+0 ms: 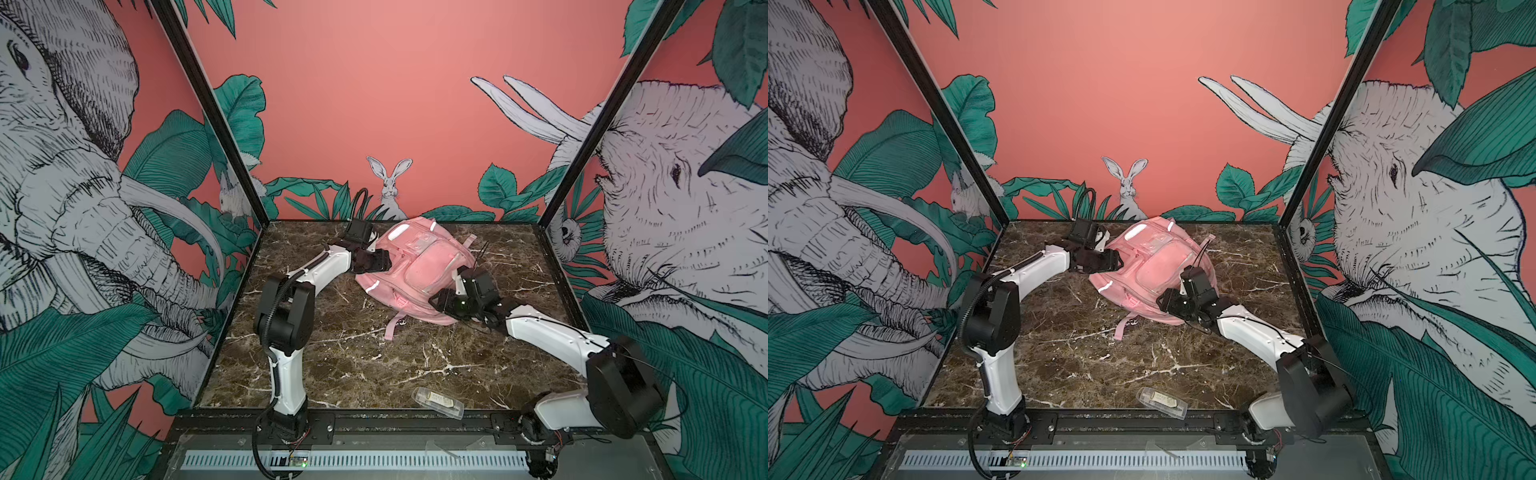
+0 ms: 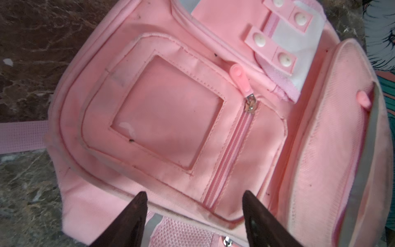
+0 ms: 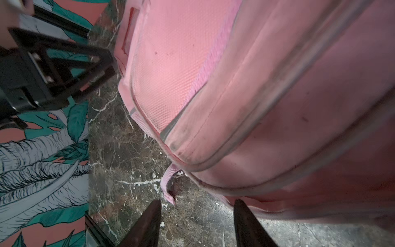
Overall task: Pack the student bag
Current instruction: 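Grasp the bag edge with the left gripper while the right grasps the zipper pull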
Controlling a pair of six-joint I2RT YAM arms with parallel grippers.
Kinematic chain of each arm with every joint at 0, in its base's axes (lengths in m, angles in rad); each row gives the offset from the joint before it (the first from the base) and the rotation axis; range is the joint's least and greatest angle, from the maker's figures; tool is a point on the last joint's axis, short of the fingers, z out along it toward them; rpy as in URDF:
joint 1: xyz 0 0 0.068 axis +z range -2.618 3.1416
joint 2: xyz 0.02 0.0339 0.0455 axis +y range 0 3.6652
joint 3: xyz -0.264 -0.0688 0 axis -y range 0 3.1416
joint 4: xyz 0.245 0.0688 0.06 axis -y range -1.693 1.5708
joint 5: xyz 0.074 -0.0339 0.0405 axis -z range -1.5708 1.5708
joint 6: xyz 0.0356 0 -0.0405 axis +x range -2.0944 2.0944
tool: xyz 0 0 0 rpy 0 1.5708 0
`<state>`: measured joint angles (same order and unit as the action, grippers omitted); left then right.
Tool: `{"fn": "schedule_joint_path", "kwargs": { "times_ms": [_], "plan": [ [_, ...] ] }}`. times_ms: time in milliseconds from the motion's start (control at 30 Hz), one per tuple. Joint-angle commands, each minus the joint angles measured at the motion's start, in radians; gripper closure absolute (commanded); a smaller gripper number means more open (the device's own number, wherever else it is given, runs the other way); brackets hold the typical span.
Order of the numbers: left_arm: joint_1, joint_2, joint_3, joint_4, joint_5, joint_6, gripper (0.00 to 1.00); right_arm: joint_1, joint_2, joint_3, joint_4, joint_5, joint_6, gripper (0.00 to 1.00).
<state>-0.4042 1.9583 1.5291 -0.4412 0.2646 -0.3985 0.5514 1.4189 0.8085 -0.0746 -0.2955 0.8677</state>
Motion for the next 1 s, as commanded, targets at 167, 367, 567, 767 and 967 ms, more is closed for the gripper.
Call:
{"fn": "schedule_joint_path", "kwargs": {
  "times_ms": [167, 367, 567, 767, 967],
  "plan": [
    [0.010, 0.031, -0.018, 0.024, -0.032, -0.015, 0.29, 0.013, 0.063, 0.023, 0.014, 0.042, -0.006, 0.50],
    [0.012, 0.029, -0.108, 0.057, 0.007, -0.021, 0.29, -0.066, 0.072, 0.034, -0.043, 0.045, -0.048, 0.49],
    [0.004, -0.009, -0.233, 0.135, 0.063, -0.056, 0.30, -0.187, 0.074, 0.031, -0.059, 0.003, -0.080, 0.49],
    [-0.035, -0.049, -0.332, 0.165, 0.076, -0.072, 0.30, -0.282, 0.099, 0.053, -0.079, -0.030, -0.121, 0.48],
    [-0.107, -0.088, -0.378, 0.184, 0.082, -0.114, 0.30, -0.338, 0.116, 0.140, -0.162, -0.041, -0.188, 0.46]
  ]
}}
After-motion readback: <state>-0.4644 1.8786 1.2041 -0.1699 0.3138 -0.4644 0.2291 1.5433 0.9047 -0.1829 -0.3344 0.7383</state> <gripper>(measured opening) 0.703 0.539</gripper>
